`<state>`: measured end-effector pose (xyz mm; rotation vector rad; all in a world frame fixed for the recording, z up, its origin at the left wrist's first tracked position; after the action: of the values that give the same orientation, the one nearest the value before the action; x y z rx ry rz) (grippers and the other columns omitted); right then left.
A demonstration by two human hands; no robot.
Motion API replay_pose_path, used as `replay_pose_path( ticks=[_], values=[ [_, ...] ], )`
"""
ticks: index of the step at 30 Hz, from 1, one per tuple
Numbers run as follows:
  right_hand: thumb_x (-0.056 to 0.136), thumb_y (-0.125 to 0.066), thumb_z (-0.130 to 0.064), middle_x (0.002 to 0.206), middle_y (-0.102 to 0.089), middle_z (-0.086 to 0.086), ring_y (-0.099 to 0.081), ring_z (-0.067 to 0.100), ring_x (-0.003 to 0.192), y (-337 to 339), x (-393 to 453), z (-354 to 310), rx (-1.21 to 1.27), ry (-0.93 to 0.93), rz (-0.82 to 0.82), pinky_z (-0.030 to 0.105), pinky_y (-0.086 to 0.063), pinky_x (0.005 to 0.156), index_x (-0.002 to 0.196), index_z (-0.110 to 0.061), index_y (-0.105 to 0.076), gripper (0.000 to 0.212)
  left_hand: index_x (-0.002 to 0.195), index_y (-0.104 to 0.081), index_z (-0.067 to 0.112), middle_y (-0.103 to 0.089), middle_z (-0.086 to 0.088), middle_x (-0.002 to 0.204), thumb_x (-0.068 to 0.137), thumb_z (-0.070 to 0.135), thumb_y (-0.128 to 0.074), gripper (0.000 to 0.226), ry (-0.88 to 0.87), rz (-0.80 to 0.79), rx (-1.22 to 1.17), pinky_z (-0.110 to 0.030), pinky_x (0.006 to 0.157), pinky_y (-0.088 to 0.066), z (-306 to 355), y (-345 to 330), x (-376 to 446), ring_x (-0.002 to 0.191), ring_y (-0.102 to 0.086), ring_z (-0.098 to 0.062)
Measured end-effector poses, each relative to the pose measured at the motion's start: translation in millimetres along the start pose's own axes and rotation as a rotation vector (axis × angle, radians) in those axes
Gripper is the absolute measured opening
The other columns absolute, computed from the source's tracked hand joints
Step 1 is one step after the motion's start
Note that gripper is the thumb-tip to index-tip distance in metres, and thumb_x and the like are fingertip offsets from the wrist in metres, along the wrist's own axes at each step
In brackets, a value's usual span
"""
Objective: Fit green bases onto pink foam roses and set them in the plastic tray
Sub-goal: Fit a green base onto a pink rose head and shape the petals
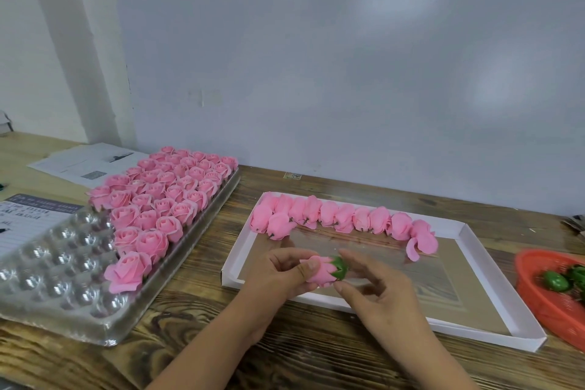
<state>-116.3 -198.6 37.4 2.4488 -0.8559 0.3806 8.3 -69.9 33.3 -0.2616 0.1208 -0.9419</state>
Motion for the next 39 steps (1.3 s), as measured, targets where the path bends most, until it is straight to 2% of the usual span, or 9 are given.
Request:
replay_pose_path(
  ticks=[4, 10, 16, 21, 24, 27, 31, 35, 39],
  values=[
    [0.084, -0.072, -0.029, 0.113, -0.065, -0.033, -0.060, -0.016, 0.094, 4, -6, -19, -0.339, 0.258, 0.027, 0.000, -0.044, 0.074, 0.119, -0.044, -0.060, 0.040, 0.098, -0.081, 0.020, -0.077, -0.011, 0.107, 0.075, 0.035, -0.081, 0.027, 0.010, 0.000, 0.008, -0.030, 0.086, -0.059, -1, 1, 1, 0.105, -0.073, -0.026],
    [0.085, -0.068, -0.040, 0.129, -0.064, -0.015, -0.068, 0.001, 0.090, 9, -9, -29, -0.436, 0.365, 0.117, 0.026, -0.059, 0.064, 0.117, -0.040, -0.062, 0.033, 0.099, -0.081, 0.019, -0.077, -0.012, 0.107, 0.074, 0.035, -0.082, 0.030, 0.011, 0.002, 0.006, -0.034, 0.090, -0.059, -2, 1, 2, 0.105, -0.072, -0.027],
    [0.081, -0.078, -0.023, 0.119, -0.070, -0.004, -0.072, 0.007, 0.091, 3, -11, -32, -0.493, 0.421, 0.114, 0.032, -0.061, 0.061, 0.105, -0.029, -0.073, 0.025, 0.099, -0.081, 0.023, -0.077, -0.010, 0.106, 0.079, 0.033, -0.079, 0.022, -0.026, 0.001, 0.062, -0.034, 0.089, -0.060, -2, 0, 1, 0.104, -0.073, -0.026],
    [0.074, -0.083, -0.011, 0.116, -0.072, 0.002, -0.071, 0.006, 0.083, -1, -10, -30, -0.488, 0.379, 0.058, 0.024, -0.059, 0.060, 0.096, -0.025, -0.073, 0.028, 0.097, -0.081, 0.025, -0.078, -0.009, 0.104, 0.080, 0.033, -0.079, 0.019, -0.047, 0.009, 0.095, -0.033, 0.087, -0.059, -2, 0, 1, 0.102, -0.073, -0.026],
    [0.078, -0.080, -0.013, 0.118, -0.071, -0.003, -0.069, 0.004, 0.078, -1, -9, -27, -0.431, 0.328, 0.039, 0.009, -0.050, 0.058, 0.094, -0.033, -0.064, 0.030, 0.097, -0.081, 0.024, -0.078, -0.009, 0.102, 0.080, 0.032, -0.079, 0.018, -0.044, 0.009, 0.097, -0.029, 0.084, -0.059, -3, 0, 1, 0.100, -0.074, -0.025],
    [0.082, -0.072, -0.024, 0.121, -0.069, -0.009, -0.067, 0.002, 0.072, 0, -10, -28, -0.444, 0.316, 0.045, 0.019, -0.055, 0.054, 0.097, -0.036, -0.058, 0.024, 0.097, -0.081, 0.023, -0.078, -0.010, 0.102, 0.080, 0.033, -0.079, 0.019, -0.040, 0.004, 0.095, -0.029, 0.084, -0.059, -4, 0, 1, 0.100, -0.074, -0.025],
    [0.082, -0.076, -0.022, 0.122, -0.069, -0.008, -0.068, 0.005, 0.075, -2, -11, -31, -0.467, 0.316, 0.012, 0.028, -0.057, 0.053, 0.102, -0.038, -0.062, 0.029, 0.099, -0.080, 0.022, -0.078, -0.010, 0.104, 0.076, 0.045, -0.083, 0.032, -0.046, -0.016, 0.097, -0.030, 0.086, -0.059, -3, -2, 1, 0.100, -0.074, -0.026],
    [0.093, -0.062, -0.028, 0.112, -0.062, -0.040, -0.063, -0.013, 0.095, -3, -10, -20, -0.333, 0.190, -0.017, 0.011, -0.052, 0.070, 0.121, -0.065, -0.043, 0.050, 0.099, -0.080, 0.022, -0.077, -0.013, 0.104, 0.070, 0.049, -0.087, 0.040, -0.044, -0.015, 0.073, -0.032, 0.087, -0.059, -3, -1, 2, 0.100, -0.074, -0.029],
    [0.091, -0.067, -0.017, 0.119, -0.059, -0.040, -0.061, -0.013, 0.106, -7, -9, -13, -0.144, 0.092, 0.000, 0.002, -0.044, 0.080, 0.128, -0.058, -0.043, 0.060, 0.095, -0.080, 0.023, -0.078, -0.012, 0.100, 0.067, 0.044, -0.091, 0.037, -0.045, 0.005, 0.029, -0.029, 0.082, -0.060, -4, 2, 2, 0.096, -0.075, -0.027]
  ],
)
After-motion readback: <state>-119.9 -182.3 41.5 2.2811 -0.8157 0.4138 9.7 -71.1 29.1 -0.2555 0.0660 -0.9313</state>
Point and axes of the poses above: each hand's wrist, its own x-axis towards the middle knuckle, its own y-axis out of the back of the hand, z = x × y, the point moved 5 cm from there along x, towards the middle knuckle
